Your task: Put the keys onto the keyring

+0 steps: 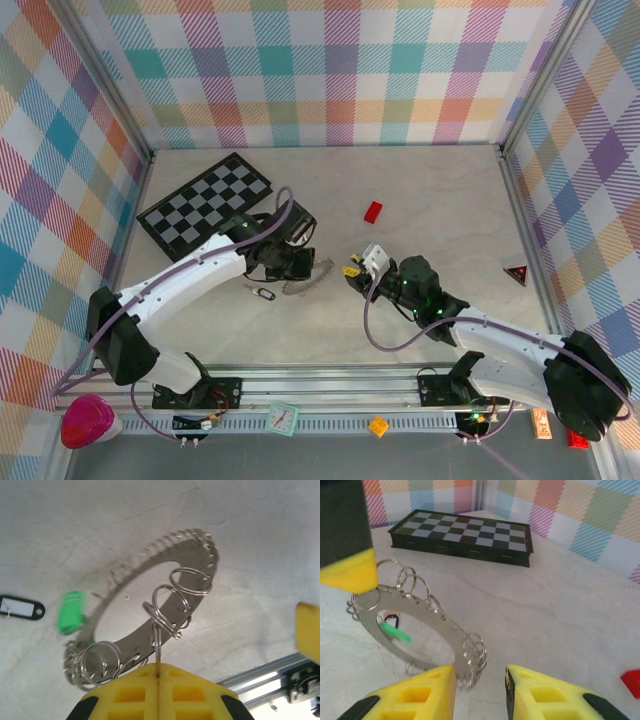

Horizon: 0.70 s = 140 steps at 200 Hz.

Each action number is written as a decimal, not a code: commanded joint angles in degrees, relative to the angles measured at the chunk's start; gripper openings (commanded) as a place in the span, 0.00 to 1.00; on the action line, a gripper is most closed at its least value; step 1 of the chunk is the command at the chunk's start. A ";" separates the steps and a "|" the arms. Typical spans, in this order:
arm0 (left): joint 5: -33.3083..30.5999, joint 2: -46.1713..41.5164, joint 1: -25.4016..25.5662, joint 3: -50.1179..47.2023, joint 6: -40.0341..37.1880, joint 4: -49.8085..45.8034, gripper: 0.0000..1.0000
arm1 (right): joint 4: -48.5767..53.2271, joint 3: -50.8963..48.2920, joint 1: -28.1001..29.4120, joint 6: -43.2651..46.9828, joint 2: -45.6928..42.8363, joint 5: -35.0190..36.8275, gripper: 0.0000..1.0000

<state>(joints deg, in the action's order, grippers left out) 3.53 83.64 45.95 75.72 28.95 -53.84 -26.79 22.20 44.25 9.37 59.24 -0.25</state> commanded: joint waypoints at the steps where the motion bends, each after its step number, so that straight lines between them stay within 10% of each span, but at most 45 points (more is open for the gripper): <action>1: 0.15 -0.82 1.47 -2.28 -15.81 4.70 0.00 | 7.93 1.18 -0.43 -2.79 -2.83 3.66 0.33; 92: 0.98 -14.60 2.39 -21.18 -43.66 26.59 0.00 | 20.63 3.76 -3.14 -3.09 -7.38 -2.95 0.34; 140: 1.47 -11.62 2.37 -20.39 -43.87 28.09 0.00 | 29.18 6.38 -4.72 -8.00 -5.56 -7.48 0.34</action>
<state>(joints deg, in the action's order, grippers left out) 3.51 69.73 47.90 54.15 -12.67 -29.43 -3.44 25.91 39.83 5.10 52.88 -4.34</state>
